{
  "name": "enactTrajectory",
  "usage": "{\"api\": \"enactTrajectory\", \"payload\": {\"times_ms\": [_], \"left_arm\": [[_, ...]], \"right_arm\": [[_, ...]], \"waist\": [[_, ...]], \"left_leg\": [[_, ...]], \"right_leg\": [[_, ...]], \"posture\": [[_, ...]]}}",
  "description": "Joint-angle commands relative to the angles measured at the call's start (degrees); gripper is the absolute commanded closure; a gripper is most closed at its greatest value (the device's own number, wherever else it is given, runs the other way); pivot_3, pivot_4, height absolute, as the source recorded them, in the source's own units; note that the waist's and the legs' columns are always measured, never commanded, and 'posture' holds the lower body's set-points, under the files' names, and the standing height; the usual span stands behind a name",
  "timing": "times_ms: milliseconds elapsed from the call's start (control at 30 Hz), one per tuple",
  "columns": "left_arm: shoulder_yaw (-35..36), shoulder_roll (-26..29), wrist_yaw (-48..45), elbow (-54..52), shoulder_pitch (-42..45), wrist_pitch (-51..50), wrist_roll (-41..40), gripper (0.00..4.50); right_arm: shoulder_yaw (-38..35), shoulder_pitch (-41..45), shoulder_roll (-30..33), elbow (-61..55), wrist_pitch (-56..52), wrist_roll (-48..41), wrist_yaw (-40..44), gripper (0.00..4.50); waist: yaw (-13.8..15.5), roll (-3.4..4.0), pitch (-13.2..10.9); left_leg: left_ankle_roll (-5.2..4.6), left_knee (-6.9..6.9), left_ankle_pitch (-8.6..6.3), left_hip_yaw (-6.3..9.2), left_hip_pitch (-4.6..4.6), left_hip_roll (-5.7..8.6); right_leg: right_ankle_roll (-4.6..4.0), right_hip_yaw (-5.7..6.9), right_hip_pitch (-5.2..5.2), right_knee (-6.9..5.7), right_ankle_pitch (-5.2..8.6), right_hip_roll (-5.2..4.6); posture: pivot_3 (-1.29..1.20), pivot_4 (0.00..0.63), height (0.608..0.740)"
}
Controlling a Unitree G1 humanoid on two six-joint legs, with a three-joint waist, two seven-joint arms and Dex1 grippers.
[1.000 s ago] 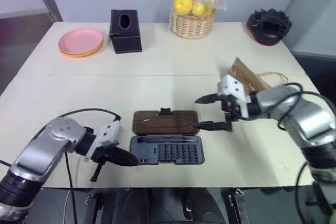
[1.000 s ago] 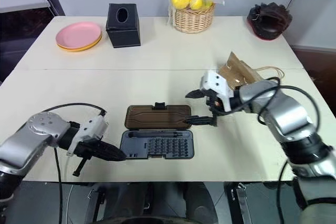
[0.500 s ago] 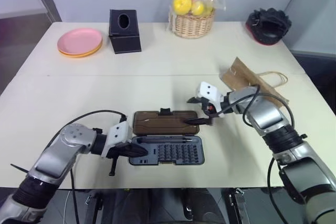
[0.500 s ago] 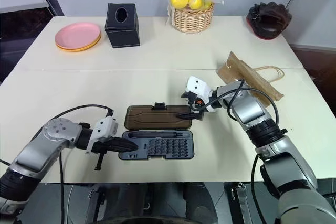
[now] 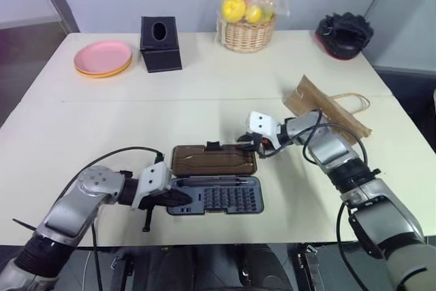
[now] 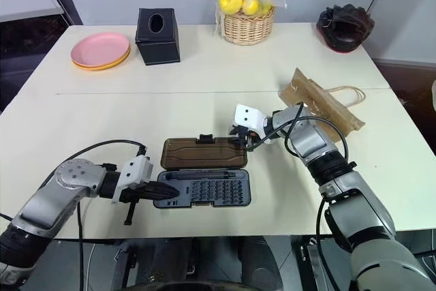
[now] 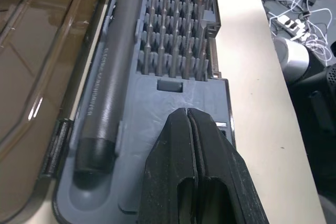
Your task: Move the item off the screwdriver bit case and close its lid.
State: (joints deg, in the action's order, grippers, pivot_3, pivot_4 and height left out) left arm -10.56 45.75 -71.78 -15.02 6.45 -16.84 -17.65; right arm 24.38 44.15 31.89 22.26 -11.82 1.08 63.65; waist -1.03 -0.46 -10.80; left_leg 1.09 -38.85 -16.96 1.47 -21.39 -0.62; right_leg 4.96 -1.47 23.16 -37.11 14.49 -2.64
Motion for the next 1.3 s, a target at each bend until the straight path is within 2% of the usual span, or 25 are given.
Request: {"api": "enactTrajectory", "payload": {"times_ms": [33, 100, 200, 233, 433, 567, 700, 867, 1100, 1300], "left_arm": [[-2.2, 0.5, 0.7, 0.2, -2.2, -1.0, 1.8, 4.50], [-2.3, 0.5, 1.1, 0.0, -2.6, -1.1, 1.8, 4.50], [-2.3, 0.6, 1.3, -0.1, -3.0, -0.9, 1.8, 4.50], [-2.3, 0.6, 1.3, -0.2, -3.1, -1.0, 1.8, 4.50], [-2.2, 0.6, 1.4, 0.5, -2.9, -1.2, 1.6, 4.50], [-2.3, 0.5, 1.3, 1.2, -2.8, -1.4, 1.6, 4.50], [-2.0, -0.3, 2.1, 1.7, -2.5, -2.6, 0.7, 4.50], [-2.3, -0.6, 2.5, 1.8, -2.4, -3.1, 0.3, 4.50], [-2.5, -1.3, 2.5, 3.4, -1.5, -3.0, 0.0, 4.50], [-2.5, -1.9, 2.8, 3.7, -1.3, -3.2, -0.2, 4.50]], "right_arm": [[0.3, -0.3, -0.4, 1.6, 2.0, 2.4, -0.1, 3.37], [0.1, -0.2, -0.8, 2.0, 2.6, 2.7, -0.2, 3.37], [-0.3, -0.6, -1.0, 1.6, 2.8, 2.1, 1.3, 4.28], [-0.2, -0.8, -0.9, 1.4, 3.0, 2.3, 1.6, 4.46], [-0.7, -1.8, -1.0, 0.0, 4.2, 3.7, 1.1, 4.46], [-2.0, -3.3, 0.0, -4.2, 7.2, 5.8, -3.1, 4.46], [-5.6, -7.7, 2.3, -15.6, 8.0, 8.4, -9.5, 4.46], [-10.2, -17.2, 6.4, -32.5, 7.0, 9.3, -12.4, 4.46], [-14.5, -25.9, 7.5, -44.2, 9.7, 13.5, -20.0, 4.46], [-14.4, -32.4, 7.6, -51.2, 12.7, 19.6, -24.7, 4.46]], "waist": [[0.0, 0.01, 0.0], [0.0, 0.01, 0.0], [0.0, 0.04, 0.1], [0.0, 0.03, 0.1], [-0.1, 0.14, 0.4], [-0.1, 0.17, 0.4], [0.0, 0.18, 0.4], [0.3, 0.18, 0.4], [0.4, 0.18, 0.4], [0.3, 0.18, 0.4]], "left_leg": [[0.00, 0.00, 0.00, 0.00, 0.00, -0.02], [0.00, 0.00, 0.00, 0.00, 0.01, -0.06], [0.00, 0.00, 0.00, 0.00, 0.02, -0.06], [0.00, 0.00, 0.00, 0.00, 0.02, -0.07], [0.00, 0.05, 0.00, 0.00, 0.04, -0.10], [0.00, 0.06, 0.00, 0.01, 0.04, -0.10], [0.00, 0.07, 0.00, 0.01, 0.02, -0.10], [0.00, 0.08, 0.00, 0.03, -0.03, -0.09], [0.00, 0.08, 0.00, 0.02, -0.06, -0.08], [0.00, 0.08, 0.00, 0.01, -0.07, -0.07]], "right_leg": [[0.00, 0.00, 0.00, 0.00, 0.00, 0.00], [0.01, -0.01, 0.00, -0.01, 0.00, 0.00], [0.00, -0.02, 0.00, -0.02, 0.00, 0.00], [0.01, -0.02, 0.00, -0.02, 0.00, 0.00], [-0.02, -0.02, 0.01, -0.02, 0.01, 0.04], [-0.05, -0.02, 0.01, -0.01, 0.02, 0.05], [-0.05, -0.02, 0.05, -0.01, 0.03, 0.05], [-0.05, -0.02, 0.06, 0.02, 0.05, 0.03], [-0.08, -0.02, 0.07, 0.08, 0.09, 0.02], [-0.20, -0.03, 0.07, 0.09, 0.23, -0.01]], "posture": [[0.00, 0.150, 0.740], [0.00, 0.150, 0.740], [0.00, 0.150, 0.740], [0.00, 0.150, 0.740], [0.00, 0.150, 0.740], [0.00, 0.150, 0.740], [0.00, 0.150, 0.740], [0.00, 0.150, 0.740], [0.00, 0.150, 0.740], [0.00, 0.150, 0.740]]}}
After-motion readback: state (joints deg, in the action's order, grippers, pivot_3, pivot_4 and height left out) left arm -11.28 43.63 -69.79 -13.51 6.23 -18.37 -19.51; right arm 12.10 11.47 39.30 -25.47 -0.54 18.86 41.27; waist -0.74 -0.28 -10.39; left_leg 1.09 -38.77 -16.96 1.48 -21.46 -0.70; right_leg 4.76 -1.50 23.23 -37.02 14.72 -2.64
